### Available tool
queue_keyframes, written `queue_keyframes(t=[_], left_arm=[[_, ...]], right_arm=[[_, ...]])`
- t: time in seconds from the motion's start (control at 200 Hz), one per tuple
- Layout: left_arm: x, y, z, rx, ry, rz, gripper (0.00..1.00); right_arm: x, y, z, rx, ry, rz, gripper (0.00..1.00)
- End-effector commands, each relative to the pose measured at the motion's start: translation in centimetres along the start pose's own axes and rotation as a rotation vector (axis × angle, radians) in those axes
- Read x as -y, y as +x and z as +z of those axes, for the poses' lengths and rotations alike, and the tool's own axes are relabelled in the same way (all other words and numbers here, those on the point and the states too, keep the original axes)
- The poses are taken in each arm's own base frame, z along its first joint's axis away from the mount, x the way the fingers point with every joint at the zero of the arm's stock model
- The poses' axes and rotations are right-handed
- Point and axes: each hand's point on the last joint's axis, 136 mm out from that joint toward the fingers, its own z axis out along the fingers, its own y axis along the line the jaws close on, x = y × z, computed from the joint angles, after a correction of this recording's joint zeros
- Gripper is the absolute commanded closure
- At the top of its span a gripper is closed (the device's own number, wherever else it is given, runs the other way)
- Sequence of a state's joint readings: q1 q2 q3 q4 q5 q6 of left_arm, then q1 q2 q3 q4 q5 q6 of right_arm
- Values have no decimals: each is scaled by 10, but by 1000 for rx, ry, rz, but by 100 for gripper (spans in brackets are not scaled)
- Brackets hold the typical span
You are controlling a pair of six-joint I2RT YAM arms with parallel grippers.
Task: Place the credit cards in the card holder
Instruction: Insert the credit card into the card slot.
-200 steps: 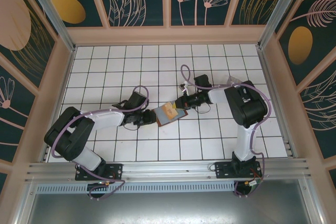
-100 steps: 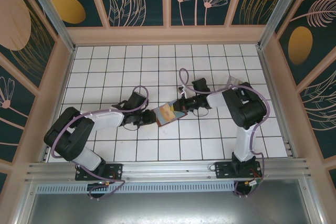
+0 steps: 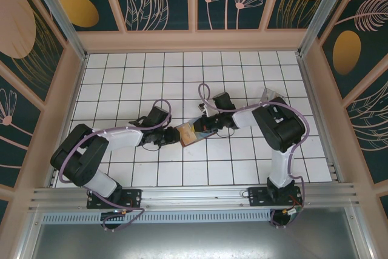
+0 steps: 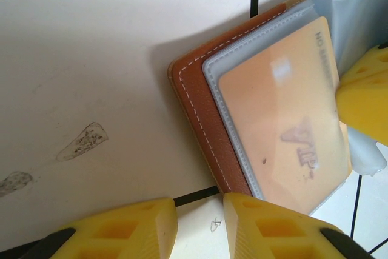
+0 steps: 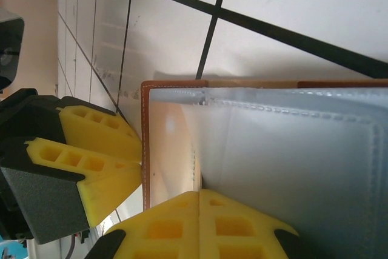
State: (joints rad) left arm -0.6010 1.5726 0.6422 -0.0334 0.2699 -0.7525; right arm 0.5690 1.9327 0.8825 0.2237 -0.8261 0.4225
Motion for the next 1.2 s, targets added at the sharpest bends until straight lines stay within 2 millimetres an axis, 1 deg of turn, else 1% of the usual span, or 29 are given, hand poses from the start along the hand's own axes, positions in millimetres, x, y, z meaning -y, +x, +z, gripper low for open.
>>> queue_keyframes(t=[0.0, 0.075, 0.155, 0.405, 0.521, 0.596, 0.716, 0.811, 0.911, 1.196], left_arm=[[-57, -8, 18, 73, -197, -18, 68], [-57, -8, 17, 78, -193, -22, 68], [-57, -9, 18, 77, -199, -15, 68], [-55, -11, 15, 84, -195, -8, 68], [-53, -13, 12, 94, -194, -8, 68], [-52, -15, 12, 101, -189, -4, 68], [-53, -15, 12, 96, -199, 0, 68], [-52, -14, 12, 100, -184, -2, 67], [-52, -13, 15, 83, -191, 9, 67], [-52, -15, 12, 94, -192, 6, 67]], right_arm=[[4, 13, 1, -44, 64, -3, 90], [3, 10, -2, -39, 75, -13, 88], [1, 8, -7, -31, 82, -26, 84], [-8, -3, -21, 3, 121, -57, 67], [-12, -10, -29, 26, 154, -74, 63], [-17, -14, -38, 53, 181, -96, 61], [-20, -21, -54, 98, 238, -122, 58], [-15, -26, -68, 144, 306, -130, 56], [-8, -23, -76, 166, 355, -123, 52], [14, 1, -78, 147, 414, -56, 50]])
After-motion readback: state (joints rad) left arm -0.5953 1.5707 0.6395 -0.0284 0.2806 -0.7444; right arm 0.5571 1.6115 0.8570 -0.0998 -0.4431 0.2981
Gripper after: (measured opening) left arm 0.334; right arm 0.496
